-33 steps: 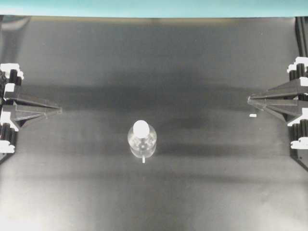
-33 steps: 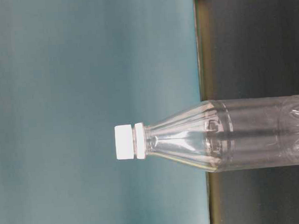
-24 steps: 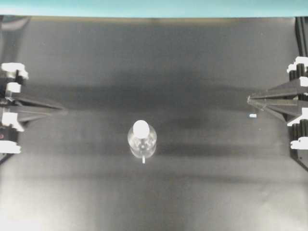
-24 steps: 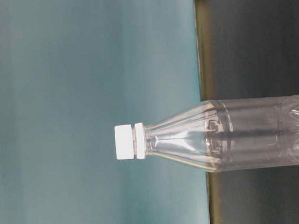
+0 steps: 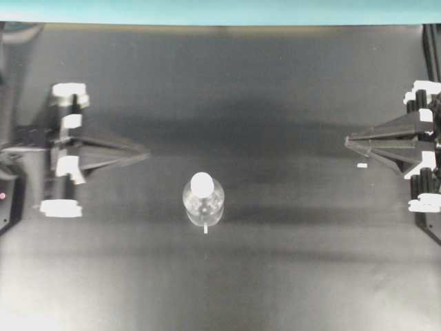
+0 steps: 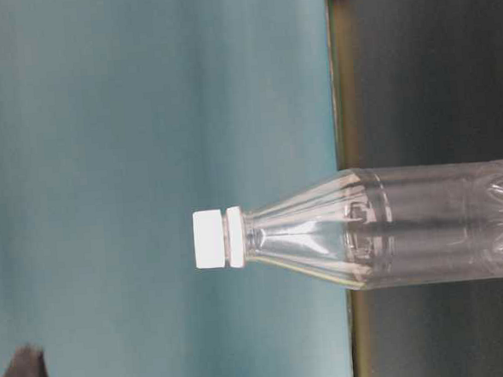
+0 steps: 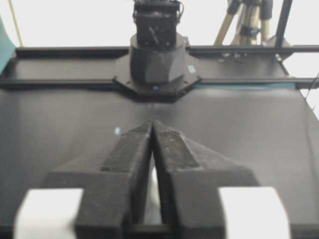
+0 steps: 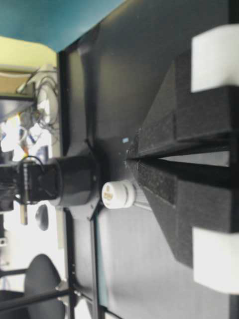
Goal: Open the bottle cap by holding the bottle with the left arm and twisting the cap with the right arm.
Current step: 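Move the left gripper toward the clear plastic bottle, then close the left gripper around the bottle body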
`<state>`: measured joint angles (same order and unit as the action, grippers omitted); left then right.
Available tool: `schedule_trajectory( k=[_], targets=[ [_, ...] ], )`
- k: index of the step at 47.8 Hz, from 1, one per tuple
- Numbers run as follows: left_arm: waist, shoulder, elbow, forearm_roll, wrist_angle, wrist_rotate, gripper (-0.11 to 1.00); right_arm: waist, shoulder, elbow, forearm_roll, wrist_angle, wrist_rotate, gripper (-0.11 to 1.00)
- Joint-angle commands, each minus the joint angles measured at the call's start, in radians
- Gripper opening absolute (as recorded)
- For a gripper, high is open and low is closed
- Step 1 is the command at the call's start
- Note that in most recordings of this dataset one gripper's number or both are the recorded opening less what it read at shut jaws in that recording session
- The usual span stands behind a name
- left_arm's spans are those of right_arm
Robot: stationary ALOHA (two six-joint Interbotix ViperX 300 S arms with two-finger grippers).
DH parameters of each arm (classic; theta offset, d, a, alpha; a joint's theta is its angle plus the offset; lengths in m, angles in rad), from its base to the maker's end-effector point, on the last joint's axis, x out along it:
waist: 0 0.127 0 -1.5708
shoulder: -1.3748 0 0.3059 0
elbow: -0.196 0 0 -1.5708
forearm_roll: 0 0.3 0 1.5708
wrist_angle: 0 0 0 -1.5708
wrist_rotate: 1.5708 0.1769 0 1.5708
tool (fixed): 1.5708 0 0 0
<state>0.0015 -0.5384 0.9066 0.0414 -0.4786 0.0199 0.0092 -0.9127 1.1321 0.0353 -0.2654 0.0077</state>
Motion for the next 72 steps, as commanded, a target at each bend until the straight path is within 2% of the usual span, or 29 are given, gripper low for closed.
schedule_trajectory(
  k=[1,4,11,15,20,28,41,55,62,72],
  targets=[
    [0.002,0.055,-0.057,0.003,-0.032,0.005,0.22,-0.014,0.008,-0.021,0.002,-0.005,0.000,0.00],
    [0.000,0.092,-0.074,0.003,-0.031,-0.008,0.38,-0.014,0.008,-0.021,0.002,-0.005,0.002,0.00],
    [-0.008,0.181,-0.106,0.003,-0.037,-0.048,0.82,-0.014,0.009,-0.021,0.006,-0.003,0.015,0.00],
    [-0.017,0.229,-0.124,0.003,-0.038,-0.084,0.97,-0.014,0.012,-0.021,0.006,0.005,0.034,0.00],
    [-0.023,0.282,-0.147,0.003,-0.044,-0.100,0.95,-0.014,0.014,-0.021,0.006,0.015,0.052,0.00],
    [-0.034,0.359,-0.166,0.003,-0.144,-0.098,0.94,-0.014,0.014,-0.021,0.006,0.023,0.069,0.00],
    [-0.037,0.433,-0.094,0.003,-0.212,-0.110,0.94,-0.014,0.011,-0.026,0.009,0.025,0.081,0.00],
    [-0.040,0.577,-0.032,0.003,-0.359,-0.137,0.94,-0.023,0.014,-0.029,0.023,0.051,0.195,0.00],
    [-0.052,0.653,-0.043,0.003,-0.400,-0.152,0.94,-0.025,0.014,-0.029,0.021,0.075,0.219,0.00],
    [-0.063,0.741,-0.060,0.003,-0.399,-0.158,0.94,-0.029,0.014,-0.034,0.021,0.078,0.239,0.00]
  ],
)
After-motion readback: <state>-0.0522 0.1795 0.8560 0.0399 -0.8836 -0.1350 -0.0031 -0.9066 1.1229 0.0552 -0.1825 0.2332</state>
